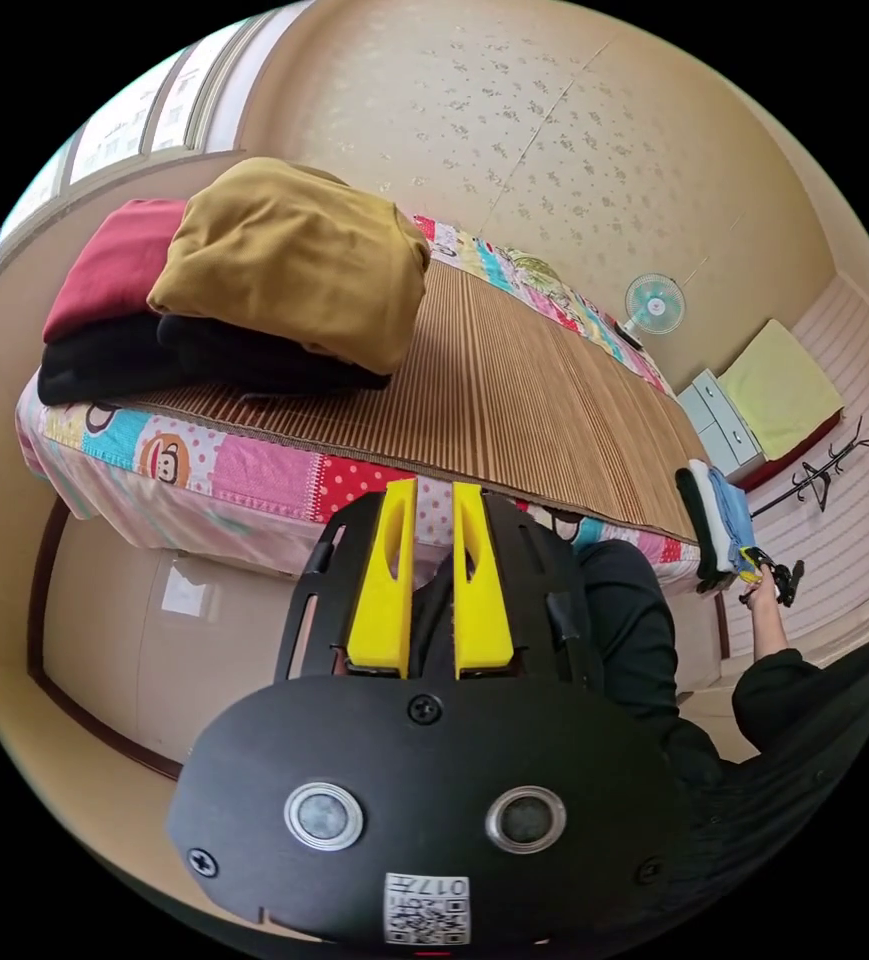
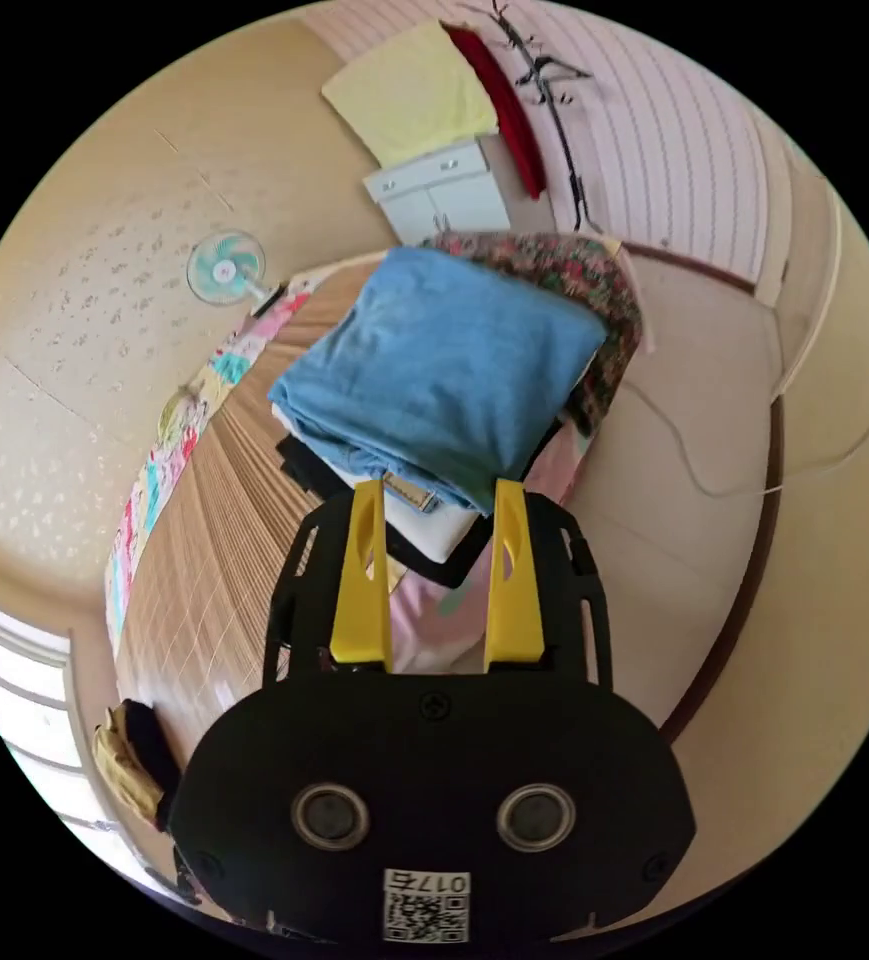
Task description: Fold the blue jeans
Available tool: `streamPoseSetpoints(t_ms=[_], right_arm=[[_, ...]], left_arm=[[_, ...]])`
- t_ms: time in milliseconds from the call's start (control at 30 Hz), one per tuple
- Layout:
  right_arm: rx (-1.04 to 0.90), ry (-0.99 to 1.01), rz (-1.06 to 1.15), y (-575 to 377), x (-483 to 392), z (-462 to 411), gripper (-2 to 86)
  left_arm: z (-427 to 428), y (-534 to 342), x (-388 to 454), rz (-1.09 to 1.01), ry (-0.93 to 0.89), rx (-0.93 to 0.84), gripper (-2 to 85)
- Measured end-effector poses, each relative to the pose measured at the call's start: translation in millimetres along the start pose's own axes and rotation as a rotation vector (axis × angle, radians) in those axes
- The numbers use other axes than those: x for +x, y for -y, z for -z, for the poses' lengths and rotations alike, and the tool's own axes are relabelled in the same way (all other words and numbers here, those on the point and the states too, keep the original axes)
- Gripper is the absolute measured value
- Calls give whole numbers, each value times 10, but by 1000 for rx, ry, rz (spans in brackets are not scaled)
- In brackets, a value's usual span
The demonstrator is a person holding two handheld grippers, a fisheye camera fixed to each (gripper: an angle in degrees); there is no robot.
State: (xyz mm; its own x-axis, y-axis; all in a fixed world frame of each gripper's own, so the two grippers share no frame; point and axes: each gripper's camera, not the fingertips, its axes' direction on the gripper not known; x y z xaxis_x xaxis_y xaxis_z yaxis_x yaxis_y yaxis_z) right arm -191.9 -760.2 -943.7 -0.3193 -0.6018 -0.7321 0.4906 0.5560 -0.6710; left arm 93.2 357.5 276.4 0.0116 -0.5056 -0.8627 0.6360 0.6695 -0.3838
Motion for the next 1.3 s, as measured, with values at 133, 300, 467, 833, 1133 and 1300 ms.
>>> streamPoseSetpoints(t_ms=[133,300,467,833,1133,1300], right_arm=[[91,-84,38,20,-322,176,52],[355,81,363,2,-1473,1159,25],[333,579,775,-199,-2437,1730,21],[-411,737,1109,-1720,-3538,-55,14],[113,116,378,-1990,-1709,-632,93],[-309,450,433,-2137,-1318,-1328,50]], left_arm=[[-119,17,143,-25,-112,-40,64],[-80,-13,304,-62,-224,-5,44],[-156,-60,555,-133,-374,-55,41],[-241,-122,574,-140,-457,-100,40],[-92,-42,70,-62,-401,-67,40],[-168,51,-75,-29,-417,-89,40]])
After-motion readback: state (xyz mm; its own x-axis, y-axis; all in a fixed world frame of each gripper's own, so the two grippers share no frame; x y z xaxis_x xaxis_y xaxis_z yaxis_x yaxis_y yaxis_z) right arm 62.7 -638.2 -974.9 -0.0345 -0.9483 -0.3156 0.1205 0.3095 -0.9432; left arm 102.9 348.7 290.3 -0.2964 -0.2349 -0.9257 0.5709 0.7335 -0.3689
